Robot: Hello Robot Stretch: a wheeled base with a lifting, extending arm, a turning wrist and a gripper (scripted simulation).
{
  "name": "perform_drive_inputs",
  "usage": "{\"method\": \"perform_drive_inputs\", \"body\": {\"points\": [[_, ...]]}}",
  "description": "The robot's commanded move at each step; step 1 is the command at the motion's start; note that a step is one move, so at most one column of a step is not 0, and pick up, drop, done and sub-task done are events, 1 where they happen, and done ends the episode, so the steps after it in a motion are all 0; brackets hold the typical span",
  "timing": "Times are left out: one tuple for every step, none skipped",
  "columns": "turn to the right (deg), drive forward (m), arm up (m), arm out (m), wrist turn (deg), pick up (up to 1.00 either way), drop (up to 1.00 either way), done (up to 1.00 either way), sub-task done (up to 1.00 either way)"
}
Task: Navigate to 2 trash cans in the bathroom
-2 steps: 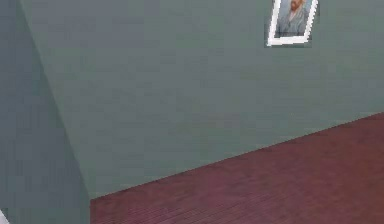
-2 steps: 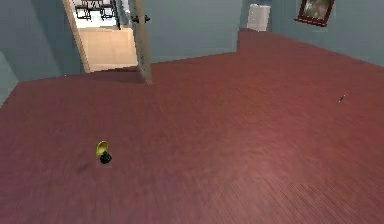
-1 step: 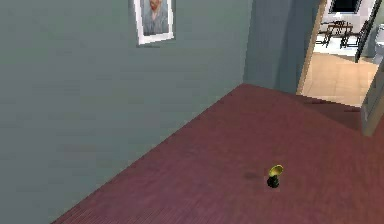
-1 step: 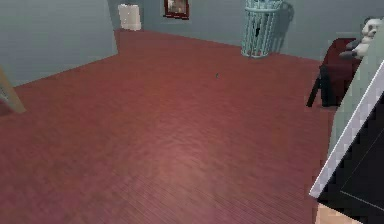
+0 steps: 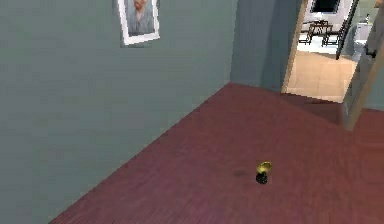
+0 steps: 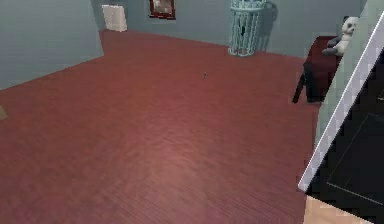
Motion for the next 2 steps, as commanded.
{"method": "perform_drive_inputs", "body": {"points": [[0.0,1.0,0.0,0.0,0.0,0.0,0.0,0.0,0.0],[0.0,0.35,0.0,0.0,0.0,0.0,0.0,0.0,0.0]]}}
